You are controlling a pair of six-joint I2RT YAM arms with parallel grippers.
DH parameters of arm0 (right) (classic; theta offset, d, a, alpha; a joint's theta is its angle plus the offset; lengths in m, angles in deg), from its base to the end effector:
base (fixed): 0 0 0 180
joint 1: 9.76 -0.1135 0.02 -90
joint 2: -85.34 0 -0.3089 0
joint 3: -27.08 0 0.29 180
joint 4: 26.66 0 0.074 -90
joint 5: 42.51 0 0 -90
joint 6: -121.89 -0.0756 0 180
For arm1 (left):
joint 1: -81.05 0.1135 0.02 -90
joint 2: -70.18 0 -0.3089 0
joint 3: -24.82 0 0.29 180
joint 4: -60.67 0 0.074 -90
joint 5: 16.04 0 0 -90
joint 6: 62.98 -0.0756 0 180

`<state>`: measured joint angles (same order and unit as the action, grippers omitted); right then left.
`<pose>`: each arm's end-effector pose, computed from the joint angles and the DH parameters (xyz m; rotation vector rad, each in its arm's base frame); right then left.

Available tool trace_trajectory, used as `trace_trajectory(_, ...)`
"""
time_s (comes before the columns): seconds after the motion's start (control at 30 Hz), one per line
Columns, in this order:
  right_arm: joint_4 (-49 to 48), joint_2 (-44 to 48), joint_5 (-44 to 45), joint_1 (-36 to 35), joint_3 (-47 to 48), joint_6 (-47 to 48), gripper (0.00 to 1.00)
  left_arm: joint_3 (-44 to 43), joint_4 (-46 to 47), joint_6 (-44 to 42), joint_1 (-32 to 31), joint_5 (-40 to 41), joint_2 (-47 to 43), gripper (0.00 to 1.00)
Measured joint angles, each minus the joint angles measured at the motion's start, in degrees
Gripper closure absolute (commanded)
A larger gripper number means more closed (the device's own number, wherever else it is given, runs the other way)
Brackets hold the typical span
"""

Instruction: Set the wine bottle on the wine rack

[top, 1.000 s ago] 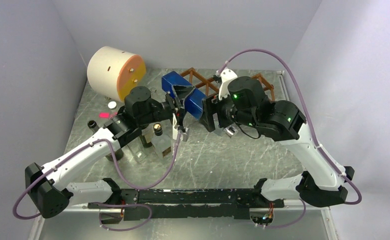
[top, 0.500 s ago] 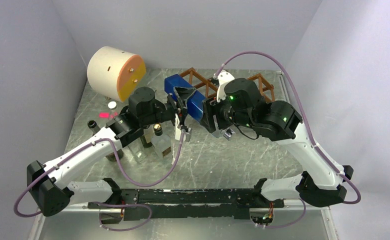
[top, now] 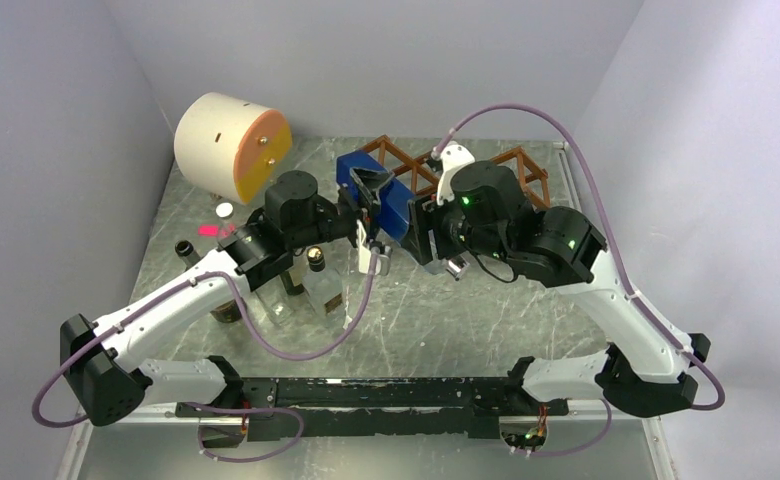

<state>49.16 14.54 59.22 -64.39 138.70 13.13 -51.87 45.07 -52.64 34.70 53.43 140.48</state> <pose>0.1625 0.2024 0.5099 -0.5679 2.1382 0.5052 0.2203 -0.2694 0.4134 1.6362 0.5391 0.1198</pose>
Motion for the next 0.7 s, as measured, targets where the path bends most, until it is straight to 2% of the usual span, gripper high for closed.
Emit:
trace_trajectory(0.07, -0.39, 0.37, 1.01, -0.5, -0.72, -0.04, 1.0, -0.02, 1.22, 2.47, -0.04, 1.07, 0.0, 0.06)
trace_trajectory(0.17, -1.55, 0.79, 2.67, -0.63, -1.66, -0.46, 1.0, 0.0, 3.45, 4.9, -0.04, 2.6, 0.0, 0.01)
trace_trajectory(0.33, -4.17, 2.86, 5.33, -0.76, -3.56, -0.74, 1.0, 0.0, 6.93, 8.52, -0.04, 4.17, -0.02, 0.0)
trace_trajectory(0.5, -4.02, 4.72, 8.96, -0.76, -3.82, -0.92, 1.0, 0.0, 8.72, 15.96, -0.04, 4.28, -1.49, 0.03)
trace_trajectory(0.7, -2.21, 8.13, 12.63, -0.2, -9.44, -0.9, 1.0, 1.36, 16.61, 31.34, -0.04, 6.03, -8.13, 0.04)
